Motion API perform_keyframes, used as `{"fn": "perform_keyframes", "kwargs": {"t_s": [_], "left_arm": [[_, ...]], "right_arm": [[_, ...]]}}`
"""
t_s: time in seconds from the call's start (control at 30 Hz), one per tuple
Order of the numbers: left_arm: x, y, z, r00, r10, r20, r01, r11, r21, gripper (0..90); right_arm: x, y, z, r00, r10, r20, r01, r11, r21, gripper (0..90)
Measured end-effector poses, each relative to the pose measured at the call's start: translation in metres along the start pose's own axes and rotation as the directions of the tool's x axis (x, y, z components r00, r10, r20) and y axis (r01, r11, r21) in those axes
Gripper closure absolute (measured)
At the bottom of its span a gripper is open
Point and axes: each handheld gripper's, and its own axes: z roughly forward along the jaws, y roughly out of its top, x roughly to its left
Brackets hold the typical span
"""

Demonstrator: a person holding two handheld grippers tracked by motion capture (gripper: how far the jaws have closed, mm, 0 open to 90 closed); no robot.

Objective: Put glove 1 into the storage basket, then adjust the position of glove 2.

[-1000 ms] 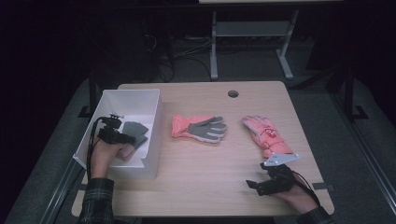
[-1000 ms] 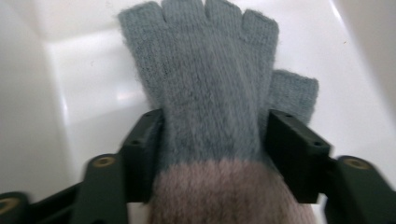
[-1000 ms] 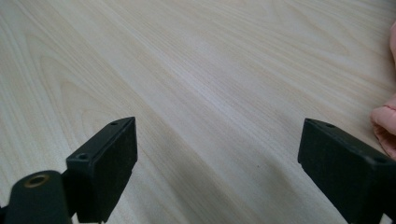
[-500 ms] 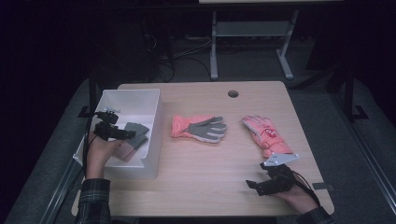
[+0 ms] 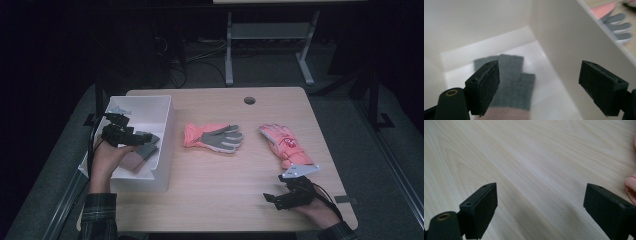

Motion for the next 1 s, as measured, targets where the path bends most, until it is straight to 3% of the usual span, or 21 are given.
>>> {"fn": "perform_keyframes", "kwargs": {"t_s": [0.17,0.37,0.53,0.7,0.87,1.0], "left_arm": [[-0.015,0.006,-0.004,0.9973,0.023,0.069,-0.021,0.9994,-0.029,16.5],[-0.039,0.017,-0.007,0.9862,0.063,0.153,-0.052,0.9959,-0.074,16.6],[-0.065,0.026,-0.007,0.976,0.113,0.186,-0.099,0.9916,-0.084,16.8],[-0.088,0.032,0.001,0.9693,0.134,0.206,-0.119,0.9893,-0.084,18.4],[-0.102,0.037,0.01,0.9629,0.142,0.229,-0.127,0.9887,-0.079,30.4],[-0.113,0.042,0.016,0.957,0.15,0.248,-0.133,0.9875,-0.084,54.2]], "right_arm": [[-0.002,0.001,0.0,0.9999,0.015,0.002,-0.015,1.0,-0.004,11.6],[0.001,0.002,0.003,1.0,0.004,0.002,-0.004,1.0,0.007,11.6],[-0.001,0.0,0.0,1.0,-0.003,0.001,0.003,1.0,-0.002,11.6],[0.001,0.0,-0.001,1.0,-0.006,-0.003,0.006,1.0,-0.003,11.6],[0.003,0.001,0.0,0.9998,-0.018,-0.006,0.018,1.0,-0.005,11.6],[0.004,0.001,0.0,0.9998,-0.016,-0.011,0.016,1.0,-0.005,11.6]]}}
